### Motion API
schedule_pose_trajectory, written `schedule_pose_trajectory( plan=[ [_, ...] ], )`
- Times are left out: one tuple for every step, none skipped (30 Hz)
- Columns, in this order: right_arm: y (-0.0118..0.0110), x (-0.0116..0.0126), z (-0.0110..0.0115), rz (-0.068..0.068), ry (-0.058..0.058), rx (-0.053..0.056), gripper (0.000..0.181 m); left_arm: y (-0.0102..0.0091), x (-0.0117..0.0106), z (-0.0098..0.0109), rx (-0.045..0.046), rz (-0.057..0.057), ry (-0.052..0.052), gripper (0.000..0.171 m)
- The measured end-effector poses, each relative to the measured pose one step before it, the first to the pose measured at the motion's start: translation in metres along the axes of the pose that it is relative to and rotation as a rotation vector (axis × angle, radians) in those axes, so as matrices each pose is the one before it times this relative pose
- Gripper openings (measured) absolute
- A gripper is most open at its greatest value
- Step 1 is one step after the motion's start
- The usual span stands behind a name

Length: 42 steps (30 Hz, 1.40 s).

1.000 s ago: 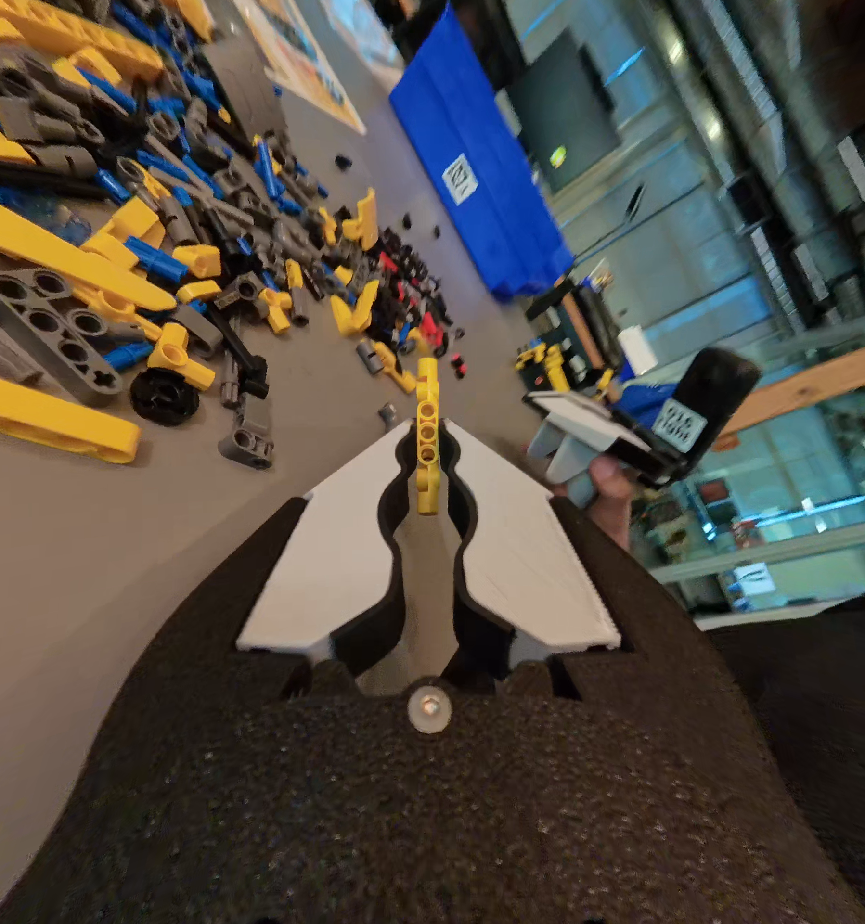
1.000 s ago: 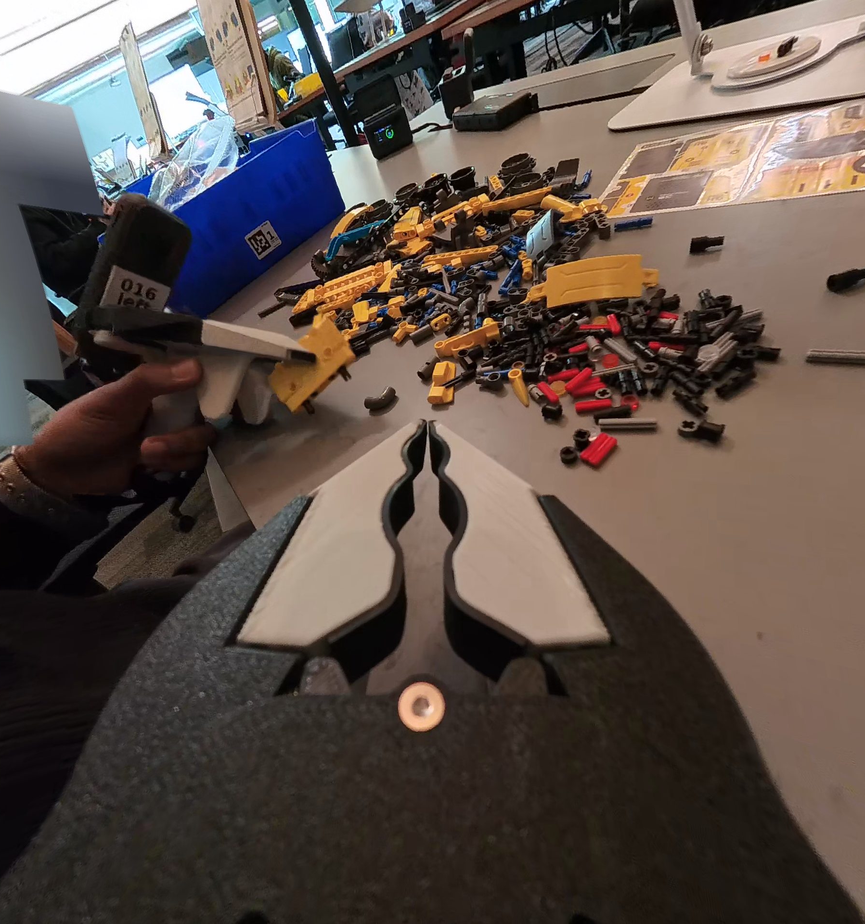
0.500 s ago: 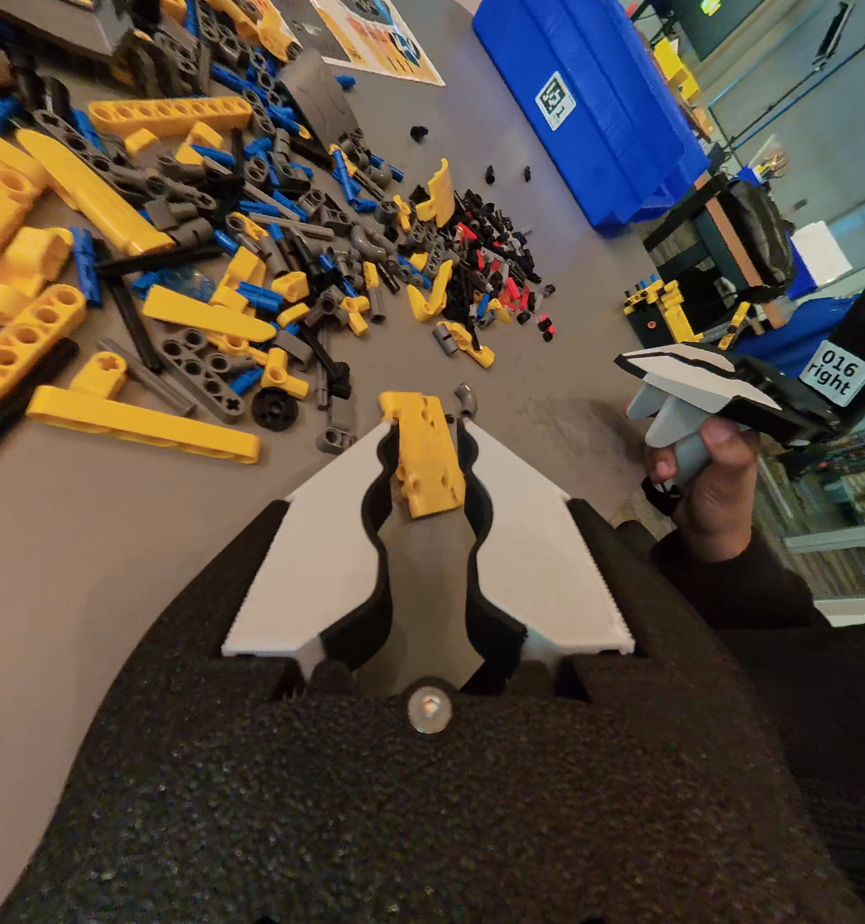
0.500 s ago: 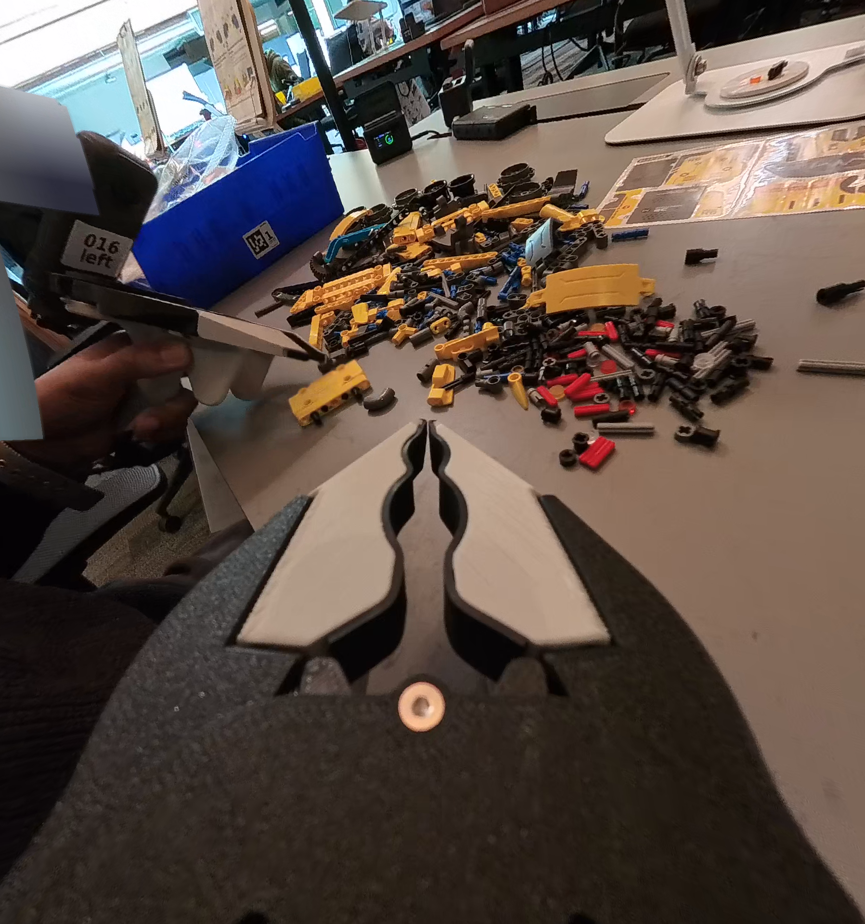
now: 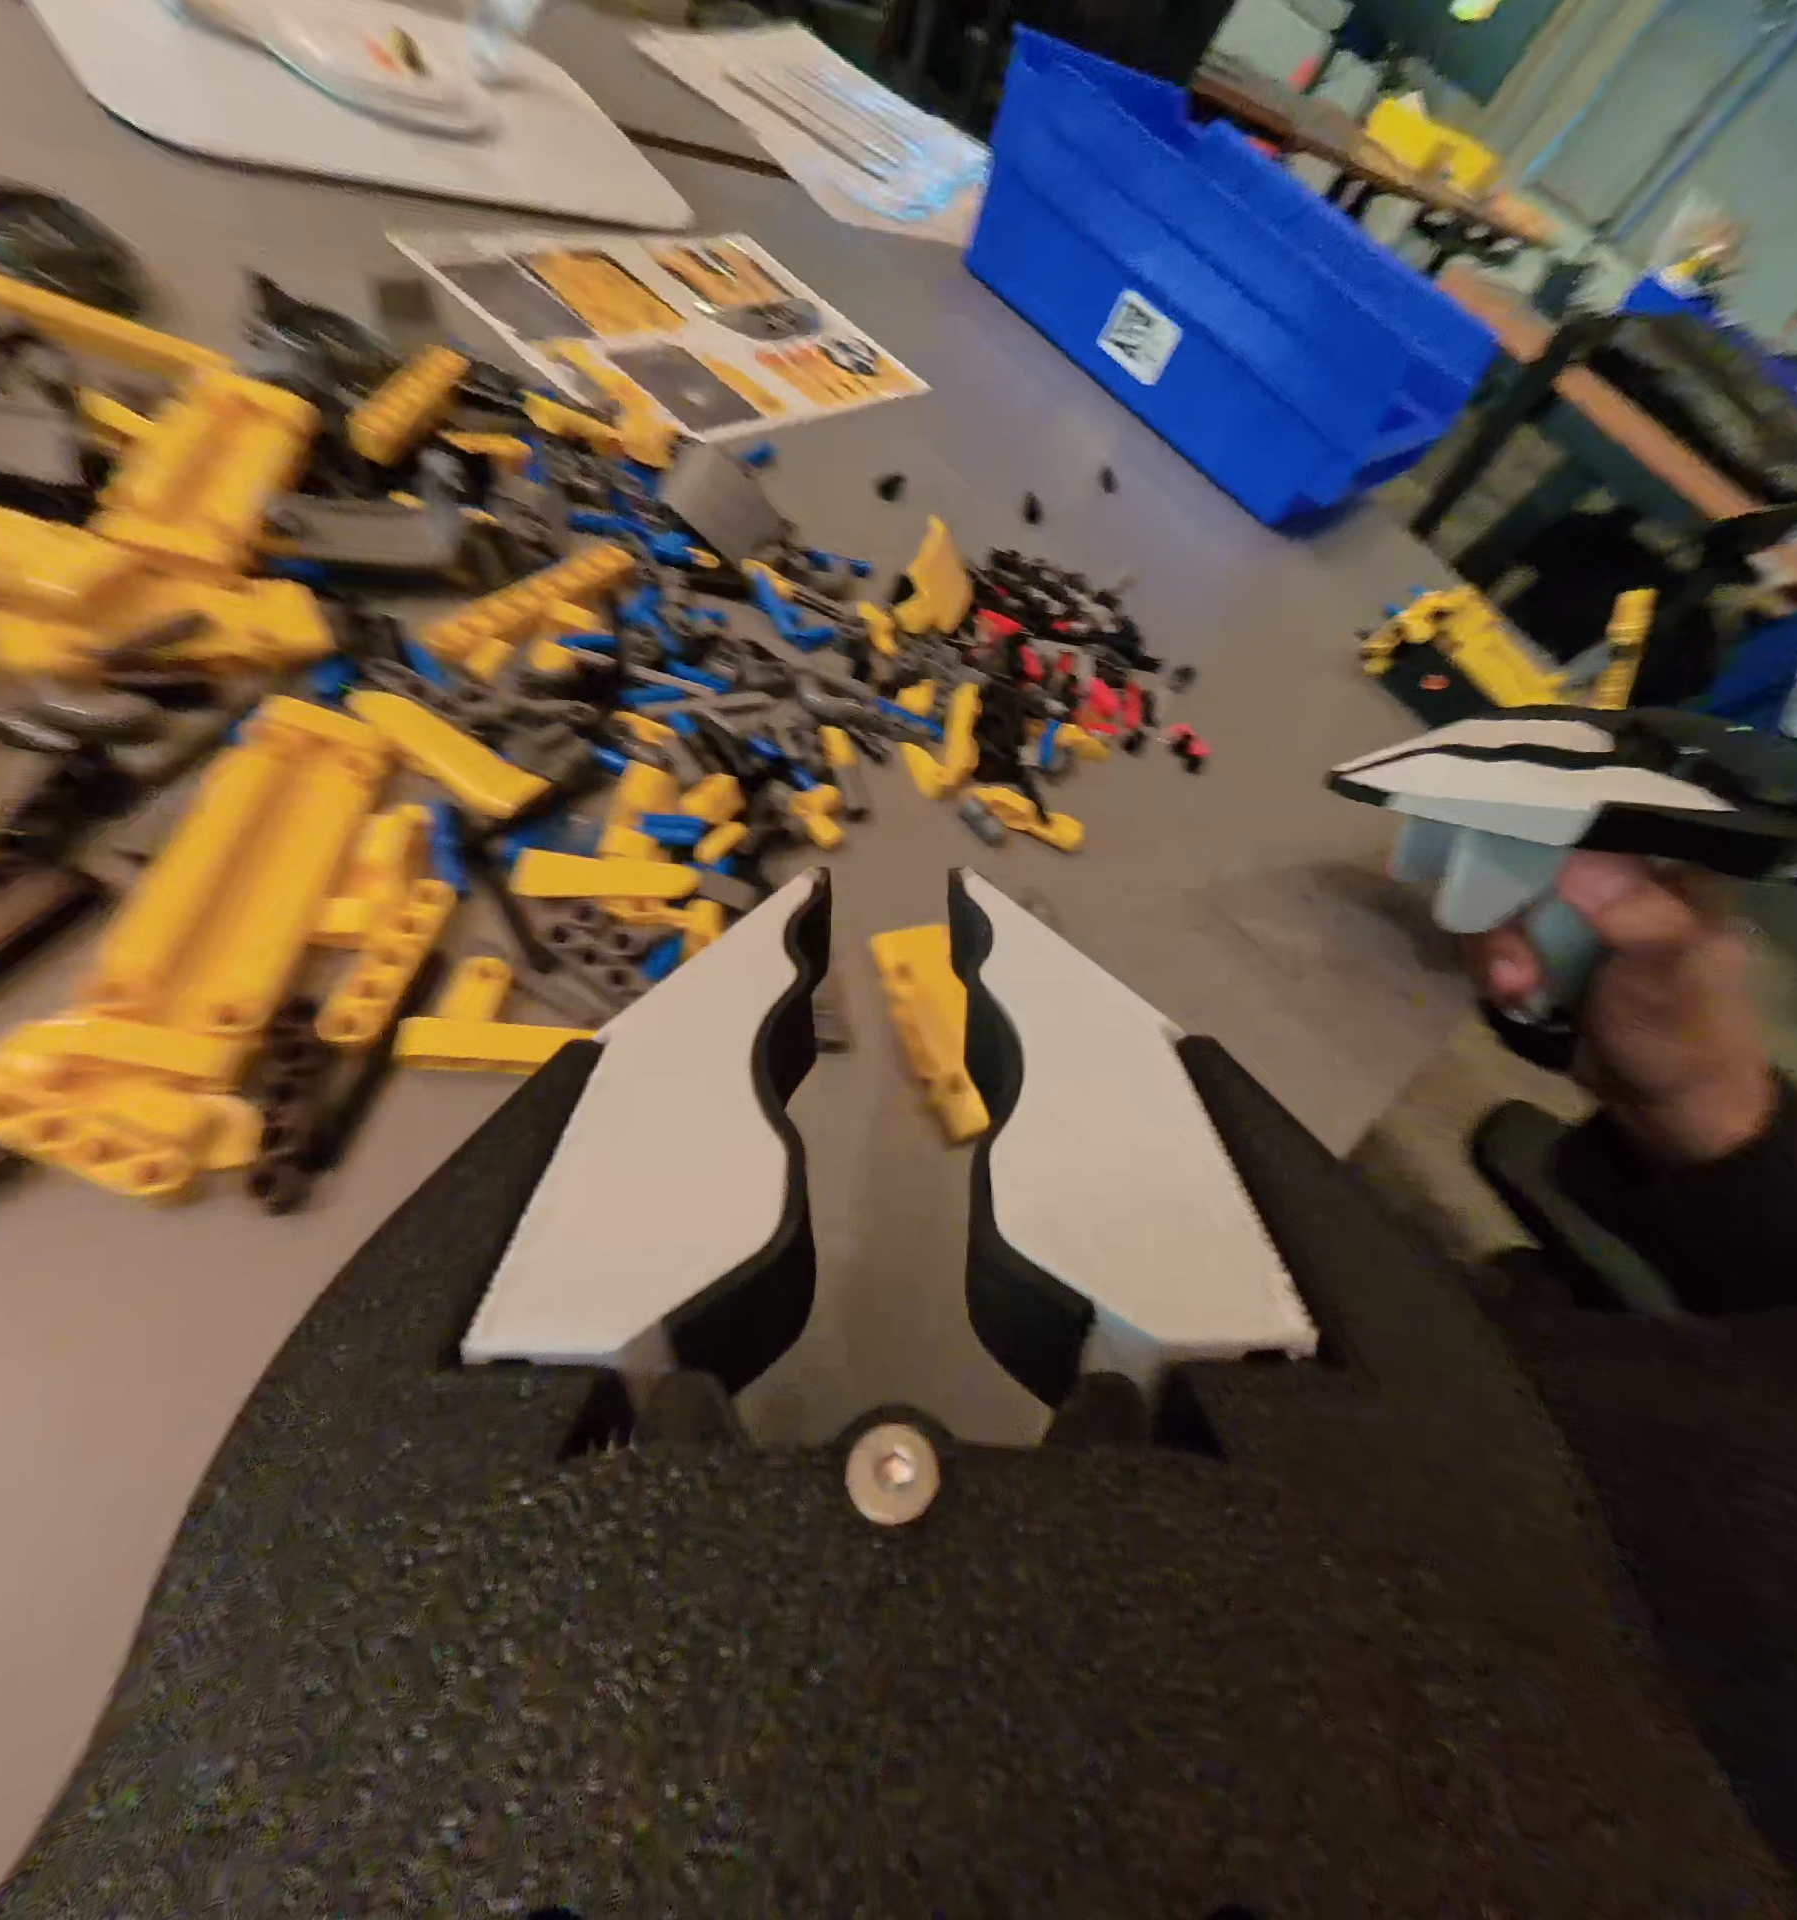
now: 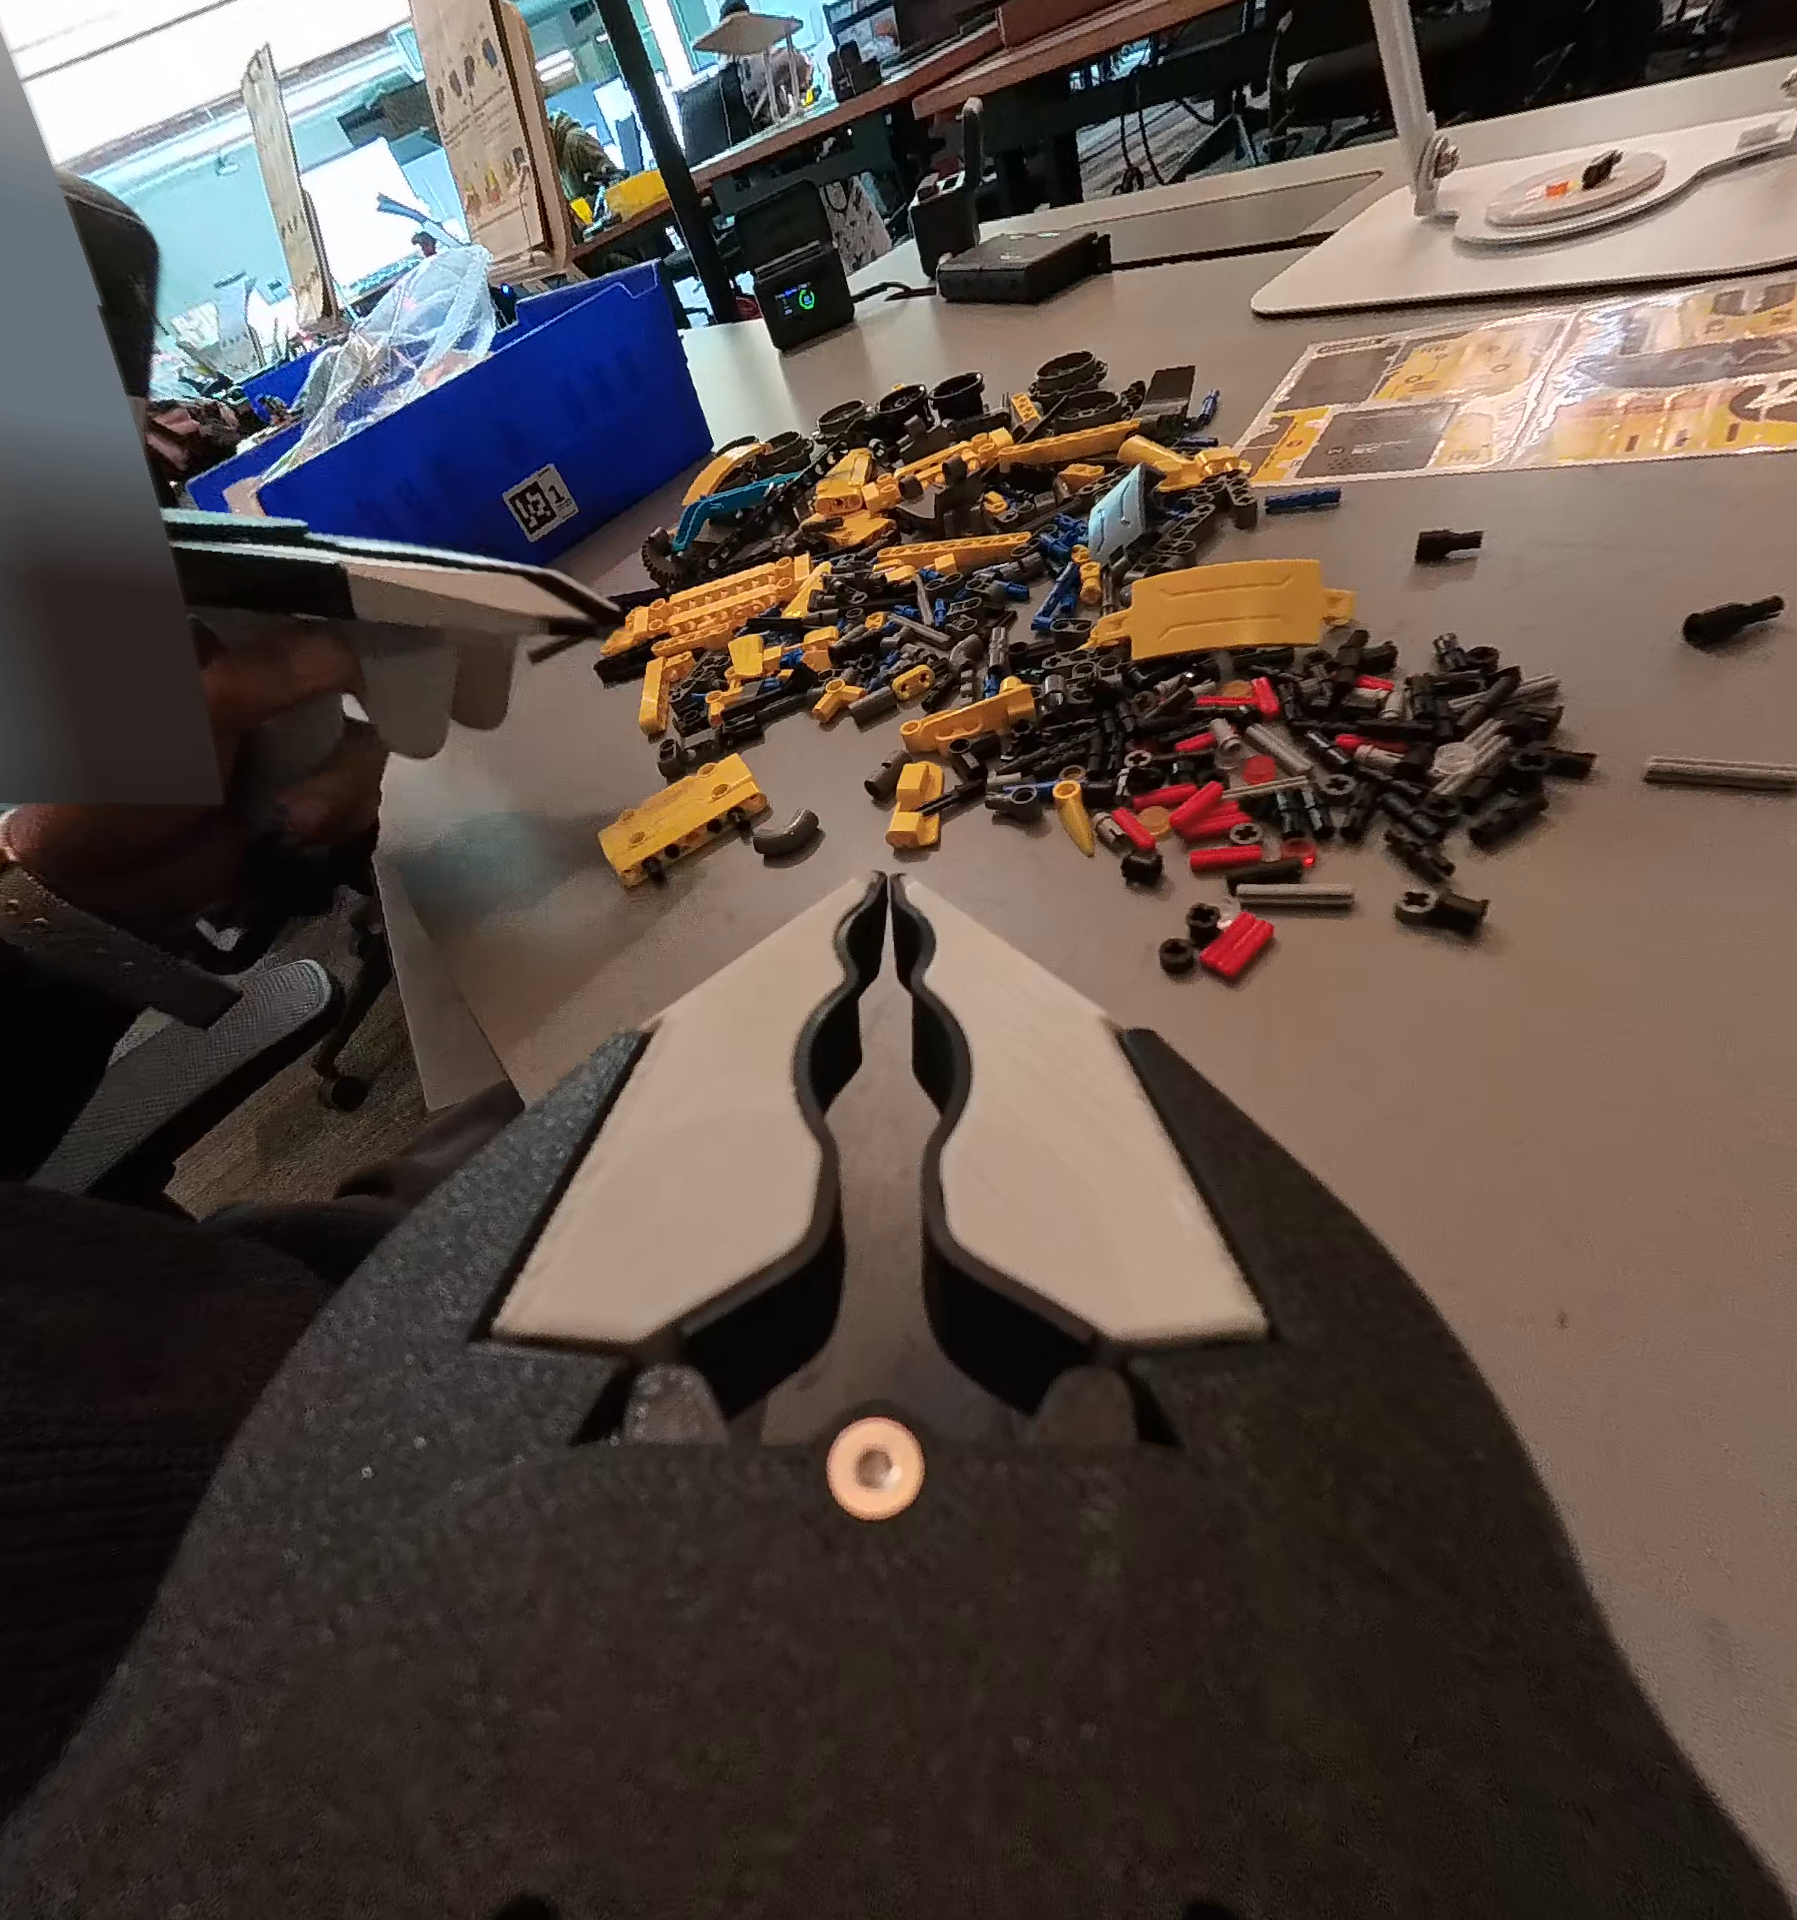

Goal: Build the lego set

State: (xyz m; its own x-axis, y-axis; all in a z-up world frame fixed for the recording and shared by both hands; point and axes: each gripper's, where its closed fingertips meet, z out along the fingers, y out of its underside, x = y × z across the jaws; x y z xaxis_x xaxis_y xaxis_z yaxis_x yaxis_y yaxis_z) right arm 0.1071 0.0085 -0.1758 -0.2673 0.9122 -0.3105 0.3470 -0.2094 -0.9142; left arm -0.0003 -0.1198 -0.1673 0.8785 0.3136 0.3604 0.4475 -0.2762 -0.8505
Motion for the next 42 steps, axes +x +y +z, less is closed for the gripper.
schedule_pose_trajectory(
  plan=[
    [-0.00028,-0.00015,-0.00023,-0.0027,0.0009,0.0024,0.0,-0.00252,-0.00769,-0.00347,0.00327,0.0272,-0.0388,0.022],
    [-0.0003,-0.0002,-0.00025,-0.0033,0.0012,0.0029,0.0,-0.0003,-0.00532,-0.00193,-0.00872,0.0177,-0.0232,0.022],
    [-0.00039,-0.00011,-0.00031,-0.0042,0.0023,0.0042,0.0,0.00133,-0.00362,-0.00025,-0.01473,0.0121,-0.0131,0.022],
    [-0.00068,-0.00006,-0.00042,-0.0052,0.0036,0.0055,0.0,0.00224,-0.00278,0.001,-0.0147,0.0097,-0.0084,0.022],
    [-0.00061,-0.0001,-0.0005,-0.0061,0.0037,0.0062,0.0,0.00216,-0.00207,0.00176,-0.00931,0.0104,-0.0072,0.022],
    [-0.00069,-0.00037,-0.00057,-0.0069,0.0024,0.0064,0.0,0.00177,-0.00194,0.00194,-0.00498,0.0122,-0.0094,0.022],
    [-0.00062,-0.00034,-0.00054,-0.0068,0.0025,0.0064,0.0,0.00133,-0.00158,0.0019,-0.0024,0.0121,-0.0085,0.021],
    [-0.00072,-0.00014,-0.00047,-0.0061,0.0034,0.0067,0.0,0.00065,-0.00052,0.00173,-0.00008,0.0114,-0.0026,0.021],
    [-0.00064,-0.00013,-0.00045,-0.0053,0.0037,0.0067,0.0,0.00032,-0.00002,0.00151,-0.00014,0.007,0.0013,0.021],
    [-0.00049,-0.00015,-0.00047,-0.0059,0.0045,0.0067,0.0,-0.00005,-0.00022,0.00091,-0.00226,0.003,0.0008,0.021],
    [-0.00063,-0.00031,-0.00043,-0.0096,0.0055,0.007,0.0,-0.00142,-0.00034,0.00031,0.00754,0.0068,-0.002,0.021],
    [-0.0007,-0.00058,-0.00056,-0.012,0.0042,0.0074,0.0,-0.002,-0.0008,-0.00044,0.01172,0.0046,-0.0043,0.021],
    [-0.00076,-0.00078,-0.00048,-0.0108,0.0016,0.007,0.0,-0.00048,0.00079,-0.00022,0.00344,0.0002,0.0059,0.021],
    [-0.00061,-0.00053,-0.0005,-0.0076,0.0018,0.0065,0.0,0.00071,0.00205,0.00026,-0.00378,0.0017,0.0157,0.021],
    [-0.00034,0.00028,-0.00039,-0.0034,0.0053,0.0054,0.0,0.00086,0.00191,0.00021,-0.00428,0.0005,0.0152,0.021],
    [-0.00074,0.00097,-0.00045,-0.0009,0.0098,0.0066,0.0,0.00013,0.00093,0.00024,-0.00153,0.0002,0.0075,0.021],
    [-0.00069,0.00103,-0.00049,0.0033,0.0077,0.0076,0.0,0.00026,0.0008,0.00052,-0.00244,0.0017,0.0052,0.021],
    [-0.00105,0.00105,-0.00079,0.0034,0.0073,0.0098,0.0,0.00049,0.00103,0.00091,-0.00529,0.0029,0.007,0.021],
    [-0.00077,0.00097,-0.00067,0.0043,0.0058,0.0087,0.0,0.00014,0.00111,0.0008,-0.00308,0.0015,0.0087,0.021],
    [-0.00014,0.00082,-0.00042,0.0044,0.0037,0.0038,0.0,0.00004,0.00098,0.00037,-0.00174,-0.0023,0.0108,0.022],
    [0.00008,0.00035,0.00003,0.0041,0.0007,-0.0008,0.0,0.00001,-0.00002,0.00006,-0.00029,-0.0067,0.0055,0.022],
    [0.00084,0.00047,0.00068,0.006,-0.0001,-0.0075,0.0,-0.00065,-0.00036,-0.00064,0.00592,-0.0074,0.0034,0.022],
    [0.00122,0.00055,0.00081,0.0083,-0.0005,-0.0106,0.0,-0.00156,-0.00055,-0.00128,0.01276,-0.0056,0.0007,0.022],
    [0.00092,0.00048,0.00075,0.0092,-0.0024,-0.0089,0.0,-0.00192,-0.00046,-0.00152,0.01525,-0.0031,-0.0015,0.022],
    [0.00034,0.00024,0.00016,0.0073,-0.0028,-0.0028,0.0,-0.00155,-0.00055,-0.00134,0.01307,-0.0022,-0.0026,0.021],
    [-0.00061,0.00028,-0.00042,0.0019,0.0013,0.005,0.0,-0.00111,-0.0006,-0.00082,0.00914,-0.001,-0.0037,0.021],
    [-0.00168,0.00081,-0.00115,-0.0057,0.0112,0.0149,0.0,-0.00076,0.00017,-0.00049,0.006,0.0018,-0.001,0.021],
    [-0.00272,0.00028,-0.00197,-0.0149,0.0131,0.025,0.0,-0.00094,0.00023,0.00006,0.00599,0.0003,-0.0002,0.021],
    [-0.0031,-0.00125,-0.00256,-0.0242,0.0079,0.0309,0.0,-0.00124,0.00063,0.00069,0.00676,-0.0075,0.0028,0.02],
    [-0.00282,-0.00177,-0.0024,-0.0298,0.0065,0.0286,0.0,-0.00192,0.00125,0.0012,0.01081,-0.015,0.0091,0.019],
    [-0.00189,-0.00111,-0.00137,-0.025,0.0081,0.0172,0.0,-0.00296,0.00211,0.00113,0.0178,-0.016,0.0154,0.017],
    [0.00005,-0.0009,-0.00003,-0.0141,0.0026,0.0006,0.0,-0.00561,0.00182,0.00056,0.03416,-0.0071,0.0144,0.014],
    [0.00129,-0.00053,0.00081,0.0004,-0.0042,-0.011,0.0,-0.00879,0.00084,-0.00072,0.05515,0.0037,0.0066,0.008],
    [0.00174,0.00092,0.00136,0.016,-0.0039,-0.0162,0.0,-0.01236,0.00386,-0.00266,0.08149,0.024,0.0281,0.002],
    [0.00272,0.00158,0.00192,0.0272,-0.0055,-0.0247,0.0,-0.01583,0.005,-0.00517,0.11103,0.0425,0.0336,0.0],
    [0.00451,0.00127,0.00279,0.03,-0.0138,-0.0408,0.0,-0.01403,-0.00219,-0.00508,0.1015,0.0388,-0.0167,0.0],
    [0.00616,0.00187,0.00302,0.0301,-0.0145,-0.055,0.0,-0.00723,-0.00832,-0.00324,0.05322,0.0131,-0.0581,0.0],
    [0.00619,0.00295,0.00287,0.0331,-0.0116,-0.0583,0.0,-0.00107,-0.00229,-0.0016,0.00902,-0.0044,-0.013,0.0],
    [0.00605,0.00389,0.00187,0.0302,-0.01,-0.0592,0.0,-0.00064,0.00192,-0.00102,0.00537,-0.0015,0.0158,0.0],
    [0.00318,0.00154,-0.00008,0.0236,-0.0257,-0.0327,0.0,-0.00052,-0.00239,-0.00021,0.00375,-0.0006,-0.0156,0.0],
    [-0.00167,-0.00228,-0.00206,0.0229,-0.0431,0.0104,0.0,0.00008,-0.00283,0.00084,-0.00195,0.0009,-0.0171,0.0],
    [-0.00375,-0.00264,-0.00297,0.0144,-0.0342,0.0314,0.0,0.0017,-0.00123,0.00171,-0.01332,-0.0034,-0.0046,0.0]
  ],
)
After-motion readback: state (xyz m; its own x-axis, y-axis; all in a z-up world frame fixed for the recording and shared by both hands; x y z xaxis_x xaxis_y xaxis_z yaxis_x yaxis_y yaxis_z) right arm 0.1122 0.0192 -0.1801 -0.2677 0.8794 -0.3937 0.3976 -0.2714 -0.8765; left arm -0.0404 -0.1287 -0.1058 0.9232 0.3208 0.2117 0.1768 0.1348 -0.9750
